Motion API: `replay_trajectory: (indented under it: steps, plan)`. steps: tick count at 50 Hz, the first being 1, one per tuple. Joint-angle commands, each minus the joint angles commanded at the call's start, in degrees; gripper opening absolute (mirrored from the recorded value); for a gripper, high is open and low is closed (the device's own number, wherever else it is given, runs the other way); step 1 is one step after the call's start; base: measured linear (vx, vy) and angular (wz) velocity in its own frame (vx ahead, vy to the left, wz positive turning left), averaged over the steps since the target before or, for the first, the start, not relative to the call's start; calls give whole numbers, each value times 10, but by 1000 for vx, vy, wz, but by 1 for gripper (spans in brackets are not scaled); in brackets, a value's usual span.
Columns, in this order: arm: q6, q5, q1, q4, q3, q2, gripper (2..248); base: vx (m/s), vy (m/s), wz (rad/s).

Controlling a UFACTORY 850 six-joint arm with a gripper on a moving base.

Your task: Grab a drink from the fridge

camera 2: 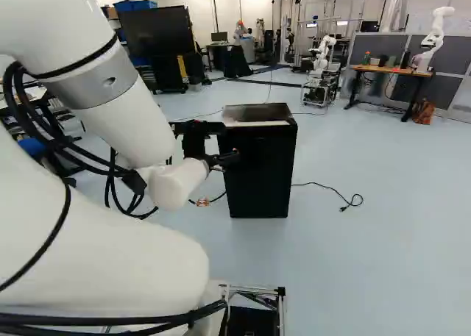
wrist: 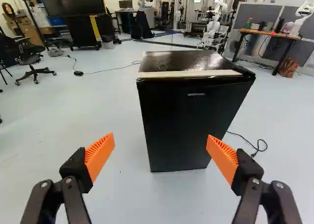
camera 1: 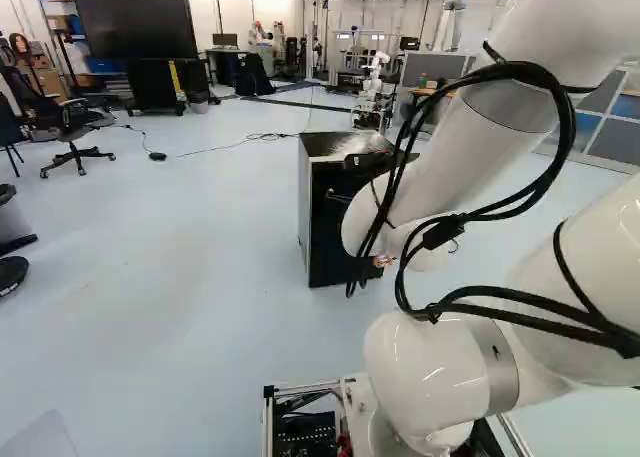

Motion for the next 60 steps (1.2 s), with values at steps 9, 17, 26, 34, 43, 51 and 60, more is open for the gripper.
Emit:
replay_trajectory:
  steps: [9,17,26,34,43,51,60]
  plan:
    - [0,0,0,0,0,0,247,86,77,-18]
    - [0,0,0,0,0,0,247,86,78,-27]
    - [0,0,0,0,0,0,247,70,82,-21]
    - [0,0,0,0,0,0,247,61,85,-17]
    - [0,0,0,0,0,0,247,64,91,-18]
    - [0,0,0,0,0,0,247,64,89,-17]
    - [0,0,0,0,0,0,247,59,88,-18]
